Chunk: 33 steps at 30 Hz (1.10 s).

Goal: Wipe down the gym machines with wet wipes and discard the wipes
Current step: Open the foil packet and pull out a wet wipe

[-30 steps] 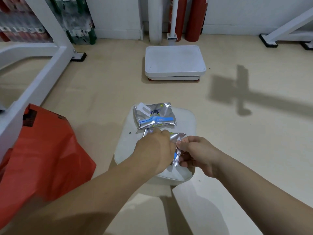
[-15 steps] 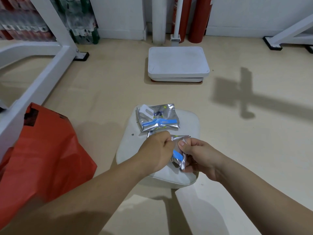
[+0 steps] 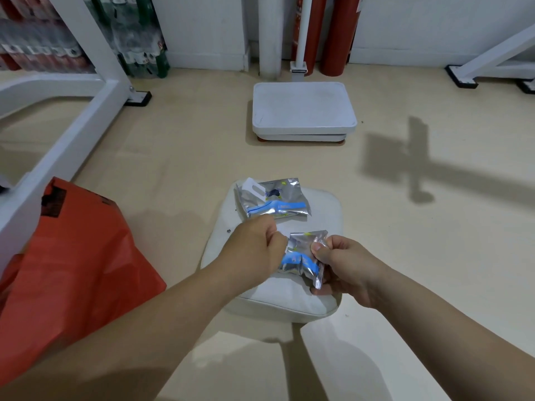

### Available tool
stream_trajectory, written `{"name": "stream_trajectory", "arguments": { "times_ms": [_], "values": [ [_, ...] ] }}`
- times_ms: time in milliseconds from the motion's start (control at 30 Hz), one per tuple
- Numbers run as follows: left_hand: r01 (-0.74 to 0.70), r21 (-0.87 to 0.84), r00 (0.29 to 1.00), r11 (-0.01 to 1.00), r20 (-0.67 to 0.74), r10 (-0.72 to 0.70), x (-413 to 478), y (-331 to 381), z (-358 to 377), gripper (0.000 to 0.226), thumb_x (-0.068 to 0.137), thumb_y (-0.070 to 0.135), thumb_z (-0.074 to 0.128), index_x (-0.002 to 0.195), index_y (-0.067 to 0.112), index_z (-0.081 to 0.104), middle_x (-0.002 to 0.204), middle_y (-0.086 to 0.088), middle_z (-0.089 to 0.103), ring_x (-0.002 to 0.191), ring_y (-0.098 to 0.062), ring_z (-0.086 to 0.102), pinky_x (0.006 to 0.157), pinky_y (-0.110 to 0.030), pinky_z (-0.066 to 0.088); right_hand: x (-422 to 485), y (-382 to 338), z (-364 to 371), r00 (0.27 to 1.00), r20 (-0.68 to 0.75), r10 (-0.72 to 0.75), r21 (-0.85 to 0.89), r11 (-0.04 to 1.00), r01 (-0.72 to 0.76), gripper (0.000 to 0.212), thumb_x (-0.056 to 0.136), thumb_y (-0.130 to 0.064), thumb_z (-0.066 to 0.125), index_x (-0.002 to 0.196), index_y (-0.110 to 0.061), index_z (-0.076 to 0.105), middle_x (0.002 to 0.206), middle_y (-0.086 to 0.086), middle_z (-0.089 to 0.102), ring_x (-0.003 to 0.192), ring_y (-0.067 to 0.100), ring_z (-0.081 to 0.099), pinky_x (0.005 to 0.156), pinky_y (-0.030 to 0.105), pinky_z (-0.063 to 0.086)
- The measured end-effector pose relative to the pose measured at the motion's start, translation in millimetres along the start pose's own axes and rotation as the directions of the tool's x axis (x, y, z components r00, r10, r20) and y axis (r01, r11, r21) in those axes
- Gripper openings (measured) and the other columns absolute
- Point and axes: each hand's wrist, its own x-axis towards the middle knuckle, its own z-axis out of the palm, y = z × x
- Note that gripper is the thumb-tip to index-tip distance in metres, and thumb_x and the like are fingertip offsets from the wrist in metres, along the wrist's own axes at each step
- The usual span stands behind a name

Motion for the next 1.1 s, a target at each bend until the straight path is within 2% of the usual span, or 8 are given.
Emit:
{"name": "stream_trajectory", "arguments": {
  "times_ms": [100,233,333,467,567,800,933,1100],
  "values": [
    [-0.076,0.183,0.996,0.98,-0.036,0.084,-2,-2,-5,0.025,0.093,0.014,0.051,0.072,0.008,0.04,0.07,0.001,0.044,0.061,-0.019,0.039,0.056,-0.033,0.036,-2,-1,0,1.0,-0.006,-0.02,-0.038,0.999,0.02,0.029,0.105,-0.024,0.06,0.08,-0.011,0.054,0.071,0.013,0.066,0.055,0.029,0.065,0.06,0.042,0.062],
    [0.207,-0.126,0.978,0.97,0.06,-0.201,1,-1,-15,0.022,0.092,0.021,0.046,0.073,0.013,0.052,0.074,-0.005,0.069,0.063,-0.019,0.06,0.063,-0.022,0.052,-2,2,-1,1.0,-0.004,-0.021,-0.007,1.0,0.021,0.031,0.105,-0.025,0.059,0.079,-0.011,0.051,0.068,0.013,0.066,0.053,0.027,0.063,0.062,0.045,0.064],
    [0.37,-0.558,0.929,0.743,0.199,-0.312,-1,4,-24,0.031,0.095,0.009,0.041,0.087,0.002,0.07,0.093,-0.011,0.079,0.094,-0.029,0.076,0.099,-0.045,0.056,-3,3,-1,1.0,-0.005,-0.03,-0.008,1.0,0.03,0.03,0.106,-0.025,0.059,0.082,-0.01,0.05,0.068,0.014,0.067,0.052,0.027,0.062,0.063,0.046,0.064],
    [0.407,-0.855,0.859,0.323,0.238,-0.452,-4,5,-34,0.042,0.1,-0.004,0.038,0.062,-0.001,0.054,0.079,-0.027,0.072,0.094,-0.047,0.072,0.09,-0.057,0.056,-4,4,-1,1.0,0.014,-0.012,0.056,0.998,0.011,0.024,0.107,-0.026,0.056,0.091,-0.011,0.046,0.074,0.021,0.068,0.056,0.034,0.065,0.067,0.048,0.065],
    [0.443,-0.842,0.832,0.308,0.259,-0.49,-1,-2,-38,0.023,0.1,0.0,0.04,0.085,-0.007,0.056,0.091,-0.028,0.074,0.091,-0.046,0.074,0.083,-0.053,0.059,-5,6,2,0.999,-0.013,-0.029,0.035,0.999,0.03,0.027,0.106,-0.026,0.057,0.088,-0.01,0.046,0.077,0.022,0.07,0.061,0.038,0.069,0.077,0.057,0.063],
    [0.216,-0.016,0.968,0.976,-0.124,-0.216,-1,-23,-47,0.013,0.09,0.012,0.062,0.094,0.012,0.05,0.082,-0.004,0.074,0.069,-0.021,0.073,0.071,-0.041,0.062,-5,-3,-4,0.903,-0.28,-0.325,-0.455,0.874,0.173,0.033,0.087,-0.038,0.075,0.088,-0.017,0.049,0.082,0.003,0.067,0.069,0.026,0.067,0.074,0.055,0.061],
    [-0.275,0.589,0.95,0.76,0.046,0.308,8,-29,-48,0.022,0.089,0.005,0.061,0.094,0.027,0.061,0.1,0.007,0.055,0.095,-0.02,0.06,0.071,-0.038,0.051,-12,-5,0,0.801,-0.025,-0.598,-0.685,0.594,0.422,0.048,0.074,-0.055,0.081,0.115,-0.038,0.059,0.115,-0.015,0.051,0.099,0.006,0.056,0.084,0.035,0.05],
    [-0.319,0.76,0.942,0.566,0.188,0.279,8,-14,-39,0.046,0.085,0.001,0.051,0.114,0.033,0.067,0.118,0.012,0.06,0.116,-0.018,0.048,0.08,-0.03,0.04,-3,8,4,0.804,0.153,-0.575,-0.805,0.4,0.439,0.076,0.075,-0.063,0.081,0.14,-0.033,0.056,0.128,-0.015,0.055,0.121,0.013,0.045,0.097,0.033,0.046]
  ]
}}
